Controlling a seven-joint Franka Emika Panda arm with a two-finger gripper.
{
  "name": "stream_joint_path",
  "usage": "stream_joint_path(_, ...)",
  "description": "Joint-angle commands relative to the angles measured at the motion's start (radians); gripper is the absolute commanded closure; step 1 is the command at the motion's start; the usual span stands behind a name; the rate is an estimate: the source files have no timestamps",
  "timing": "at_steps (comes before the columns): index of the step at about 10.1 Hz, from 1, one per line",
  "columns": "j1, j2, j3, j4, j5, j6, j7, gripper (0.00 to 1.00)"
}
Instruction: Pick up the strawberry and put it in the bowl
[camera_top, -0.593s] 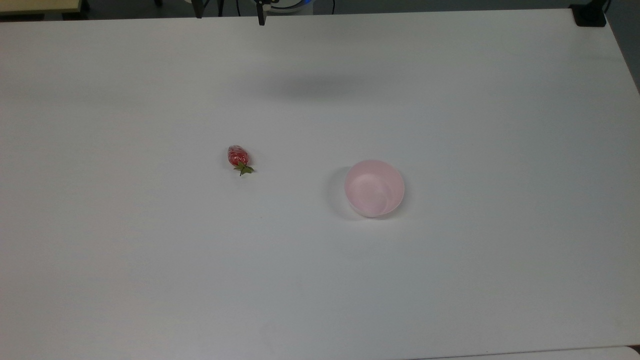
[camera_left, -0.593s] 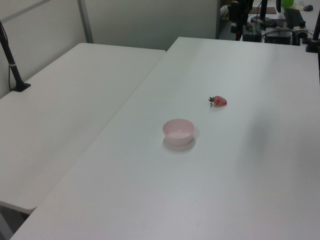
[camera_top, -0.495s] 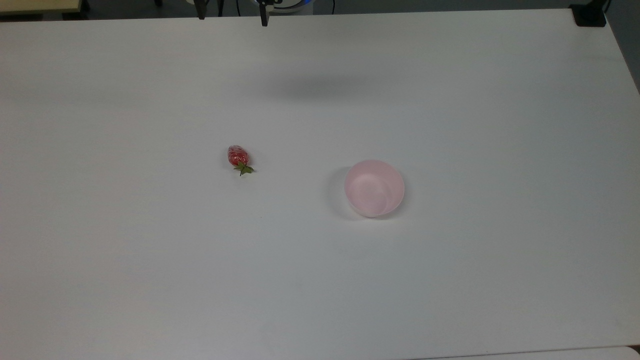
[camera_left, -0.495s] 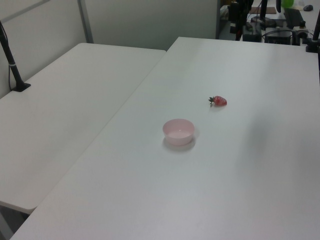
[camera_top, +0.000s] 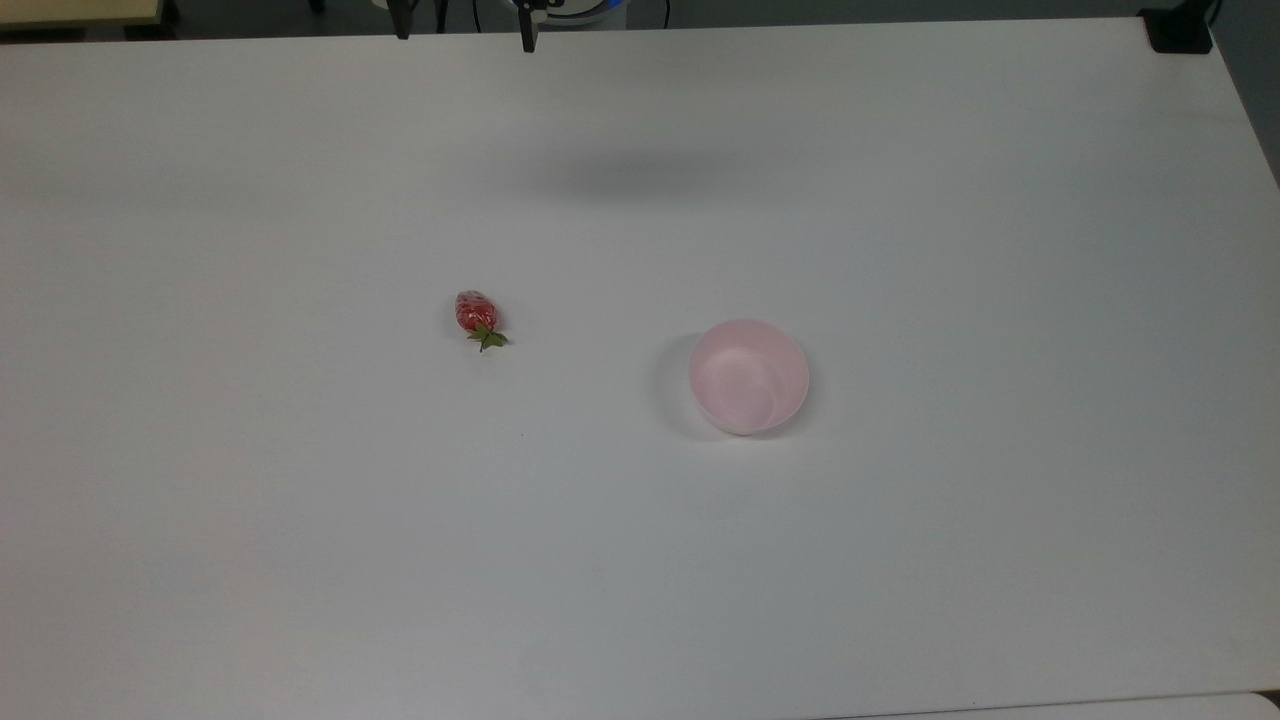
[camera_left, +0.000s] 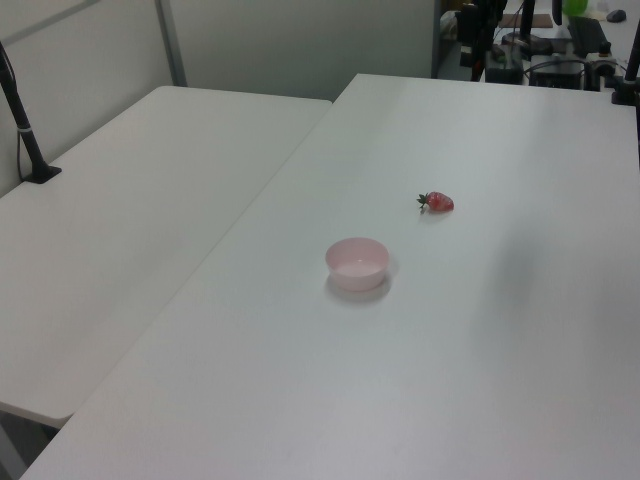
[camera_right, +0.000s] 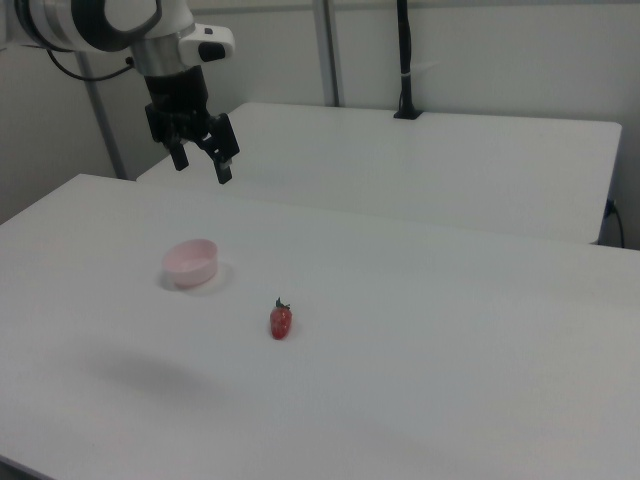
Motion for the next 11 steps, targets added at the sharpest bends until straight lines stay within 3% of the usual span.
stream_joint_path(1,0.001,-0.028,-0.006,-0.035,0.022,0.027,-0.022,0.0)
stream_joint_path(3,-0.002,-0.028,-0.004,-0.035,0.016,0.026,-0.037,0.0)
stream_joint_path(4,-0.005,-0.029,-0.004,-0.035,0.008,0.015,-0.121,0.0)
stream_joint_path(5,-0.015,-0.034,-0.003,-0.054,-0.024,0.004,-0.213,0.0)
stream_joint_path(6,-0.025,-0.028,-0.003,-0.076,-0.093,0.006,-0.221,0.0)
stream_joint_path(7,-0.066,-0.028,-0.003,-0.135,-0.106,0.019,-0.229,0.0)
stream_joint_path(8,-0.09,-0.028,-0.003,-0.228,-0.109,0.112,-0.227,0.0)
stream_joint_path(10,-0.114,0.001,-0.003,-0.439,-0.144,0.446,-0.23,0.0)
stream_joint_path(11,-0.111,0.056,-0.001,-0.435,-0.179,0.488,-0.278,0.0)
